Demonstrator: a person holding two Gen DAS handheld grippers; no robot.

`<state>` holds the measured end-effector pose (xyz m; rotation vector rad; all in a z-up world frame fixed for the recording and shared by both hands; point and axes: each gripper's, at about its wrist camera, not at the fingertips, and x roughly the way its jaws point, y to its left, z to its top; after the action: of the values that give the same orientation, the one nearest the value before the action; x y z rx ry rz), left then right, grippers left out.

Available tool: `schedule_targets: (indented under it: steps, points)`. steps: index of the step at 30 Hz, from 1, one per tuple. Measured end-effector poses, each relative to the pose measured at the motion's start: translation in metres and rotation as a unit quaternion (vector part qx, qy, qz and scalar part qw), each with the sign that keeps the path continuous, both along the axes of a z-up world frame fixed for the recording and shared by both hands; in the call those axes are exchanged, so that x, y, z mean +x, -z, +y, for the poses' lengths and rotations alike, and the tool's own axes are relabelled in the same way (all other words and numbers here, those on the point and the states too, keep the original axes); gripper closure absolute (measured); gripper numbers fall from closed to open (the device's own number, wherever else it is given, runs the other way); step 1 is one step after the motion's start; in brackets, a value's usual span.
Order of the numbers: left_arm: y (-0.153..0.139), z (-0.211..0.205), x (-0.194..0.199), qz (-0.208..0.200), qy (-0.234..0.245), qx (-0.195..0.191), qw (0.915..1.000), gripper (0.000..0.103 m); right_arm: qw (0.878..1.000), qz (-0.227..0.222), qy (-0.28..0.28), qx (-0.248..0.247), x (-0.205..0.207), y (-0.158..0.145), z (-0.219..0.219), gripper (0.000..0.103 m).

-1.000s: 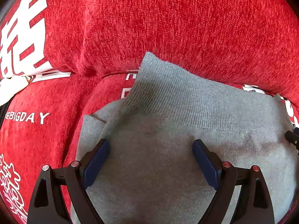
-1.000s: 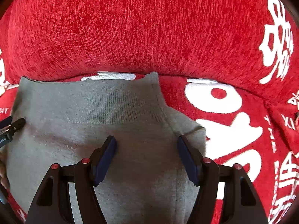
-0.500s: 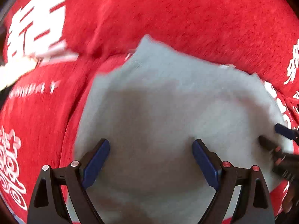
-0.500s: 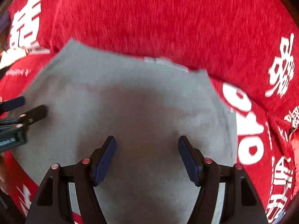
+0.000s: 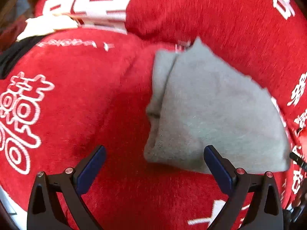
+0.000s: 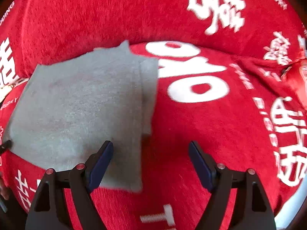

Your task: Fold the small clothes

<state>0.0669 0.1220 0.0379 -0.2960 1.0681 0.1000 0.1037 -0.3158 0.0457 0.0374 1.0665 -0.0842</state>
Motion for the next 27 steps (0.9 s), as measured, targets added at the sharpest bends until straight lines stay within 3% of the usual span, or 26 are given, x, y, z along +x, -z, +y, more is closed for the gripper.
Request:
schedule_targets:
  steps: [4,7,10,12,14,18,20,24,27]
  points:
    - [-0.018,-0.026,0.009,-0.021,0.017,-0.004,0.9996,0.001,0.998,-0.021,-0.052,0.012,-0.005,-0.010,0.047,0.020]
    - [-0.023,-0.065,0.022,-0.032,0.056,-0.011,0.9978,0.001,0.995,-0.005,-0.102,0.002,0.002,0.009,0.092,0.020]
    - [-0.007,-0.097,0.032,-0.016,0.103,0.024,0.9943,0.001,0.993,0.022,-0.115,-0.021,0.011,0.036,0.112,0.020]
    - [0.021,-0.097,0.036,0.028,0.102,0.062,0.9924,0.001,0.994,0.012,-0.112,-0.011,0.005,0.038,0.105,0.020]
    - [0.021,-0.090,0.023,-0.009,0.109,0.068,0.9917,0.001,0.995,0.015,-0.100,-0.010,0.002,0.040,0.088,0.020]
    - [0.020,-0.080,0.003,-0.008,0.127,0.070,0.9894,0.001,0.995,0.008,-0.097,0.025,-0.015,0.038,0.051,0.021]
    - [0.024,-0.075,-0.003,0.008,0.126,0.078,0.9889,0.001,0.994,0.013,-0.105,-0.003,-0.019,0.038,0.048,0.021]
    - [0.014,-0.052,-0.005,0.023,0.094,0.031,0.9948,0.001,0.994,0.011,-0.106,-0.014,-0.022,0.016,0.051,0.020]
    - [-0.010,-0.040,0.006,-0.010,0.071,0.003,0.9974,0.001,0.996,-0.012,-0.084,0.016,-0.005,-0.001,0.041,0.020]
